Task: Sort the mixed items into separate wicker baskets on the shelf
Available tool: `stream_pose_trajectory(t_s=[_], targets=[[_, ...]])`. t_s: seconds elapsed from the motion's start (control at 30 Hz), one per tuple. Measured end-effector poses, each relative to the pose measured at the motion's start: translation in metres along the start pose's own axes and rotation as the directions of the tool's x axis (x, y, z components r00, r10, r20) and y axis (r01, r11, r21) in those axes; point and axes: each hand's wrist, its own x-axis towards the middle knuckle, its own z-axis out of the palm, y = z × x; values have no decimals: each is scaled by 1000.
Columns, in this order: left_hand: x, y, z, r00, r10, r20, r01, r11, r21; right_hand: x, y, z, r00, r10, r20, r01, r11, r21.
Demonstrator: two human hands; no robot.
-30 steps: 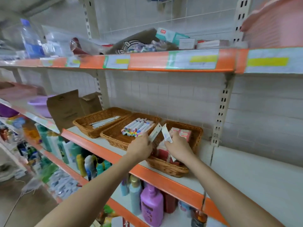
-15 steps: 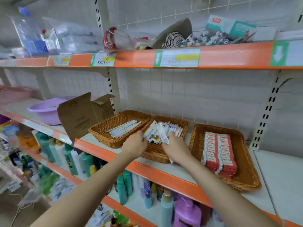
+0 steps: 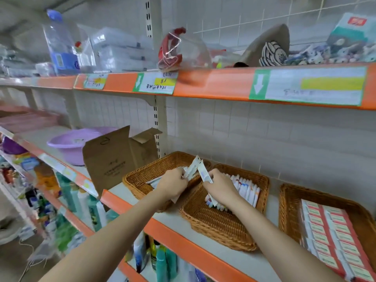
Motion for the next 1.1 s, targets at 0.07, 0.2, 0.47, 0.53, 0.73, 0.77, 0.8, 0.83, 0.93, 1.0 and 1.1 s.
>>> stream_pose_trajectory(t_s=[0.07,0.2,0.47,0.53,0.73,0.77,0.8,0.83,0.93,1.0,1.1], targets=[[10,-7,0,1000,1,15,-1,1000,2,11,-1,4,1000,5,-2,-5,1000,-11],[29,-25,0,999,4,50,-5,1000,17,29,-4,14,1000,15,3,-15,1000,-10],[79,-67,-9,986,83,144,-89,995,34,63,-21,35,998,57,-30,-59,996,-69],[93,-78,-12,984,108,145,-115,993,39,72,-28,42,995,89,-39,-93,990,-110],[121,-120,-2,970,178,167,-171,984,-56,94,-51,71,980,184,-72,-198,932,-303],[125,-123,0,965,195,178,-189,981,-50,96,-57,74,977,198,-75,-212,914,-347],[128,-126,1,959,209,192,-205,978,-43,98,-63,77,975,207,-84,-223,888,-403],[132,-129,2,950,230,213,-229,973,-29,100,-68,81,971,217,-101,-239,854,-462],[140,-137,8,912,292,286,-302,953,-12,106,-80,92,954,269,-131,-292,739,-607],[142,-141,12,899,314,306,-322,946,-27,110,-85,101,944,306,-125,-312,696,-646],[142,-144,16,881,357,311,-368,930,-26,116,-91,113,934,340,-115,-331,696,-636]])
